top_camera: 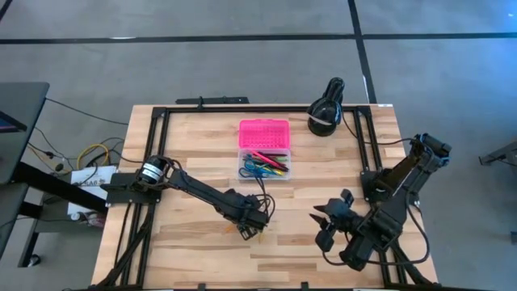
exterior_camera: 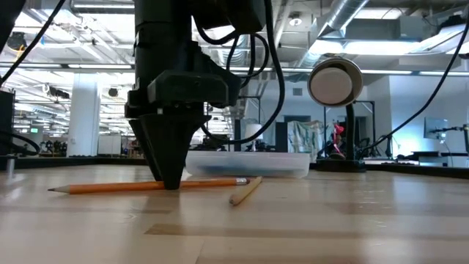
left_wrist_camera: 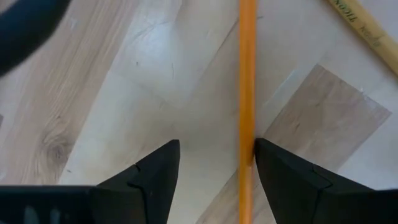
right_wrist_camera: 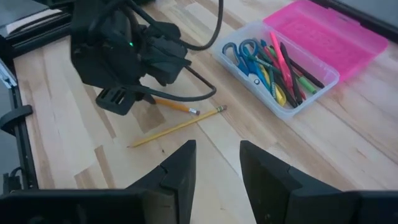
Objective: Pick & place school supplies into a supply box
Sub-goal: Put the orange pencil into the pink supply box
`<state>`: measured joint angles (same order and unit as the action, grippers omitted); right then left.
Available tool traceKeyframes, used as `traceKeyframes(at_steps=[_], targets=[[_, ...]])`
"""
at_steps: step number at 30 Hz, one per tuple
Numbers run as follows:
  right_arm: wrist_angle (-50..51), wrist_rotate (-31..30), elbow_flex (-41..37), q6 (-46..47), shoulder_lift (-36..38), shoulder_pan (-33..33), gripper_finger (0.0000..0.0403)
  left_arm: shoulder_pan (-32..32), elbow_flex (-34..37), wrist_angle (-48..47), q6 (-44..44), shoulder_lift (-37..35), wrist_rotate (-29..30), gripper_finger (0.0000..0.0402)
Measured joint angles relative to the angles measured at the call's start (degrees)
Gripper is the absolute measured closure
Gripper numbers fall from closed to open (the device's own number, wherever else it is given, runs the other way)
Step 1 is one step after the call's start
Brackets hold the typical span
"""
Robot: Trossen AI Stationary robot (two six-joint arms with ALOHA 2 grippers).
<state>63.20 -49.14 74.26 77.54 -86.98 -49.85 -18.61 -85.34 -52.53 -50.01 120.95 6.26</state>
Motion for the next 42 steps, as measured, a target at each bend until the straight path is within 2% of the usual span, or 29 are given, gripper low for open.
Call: traceKeyframes(at_steps=[5,13,20,23,38,42], targets=[[-0.8,4.4,0.0,-0.9,0.0,2.6,0.0286,0.1,0.0,0.4,1.3,0.0,-0.9,0.0194],[-6.3,12.7,0.0,-10.3,0.0,7.8,0.0286,0.1,0.1,1.5,1.2,0.0,-0.5,0.0194],[-11.2,15.4,0.0,-16.7,0.0,11.8,0.0286,0.1,0.3,3.1,2.2,0.0,-0.8,0.0199],[-12.2,15.9,0.0,-18.1,0.0,12.8,0.0286,0.1,0.3,3.5,3.1,0.0,-1.1,0.0222],[-12.6,14.3,0.0,-18.1,0.0,13.5,0.0286,0.1,0.2,3.5,6.7,0.0,-3.0,0.0385],[-12.9,14.3,0.0,-18.0,0.0,13.5,0.0286,0.2,0.1,1.8,8.4,0.0,-3.1,0.0391]])
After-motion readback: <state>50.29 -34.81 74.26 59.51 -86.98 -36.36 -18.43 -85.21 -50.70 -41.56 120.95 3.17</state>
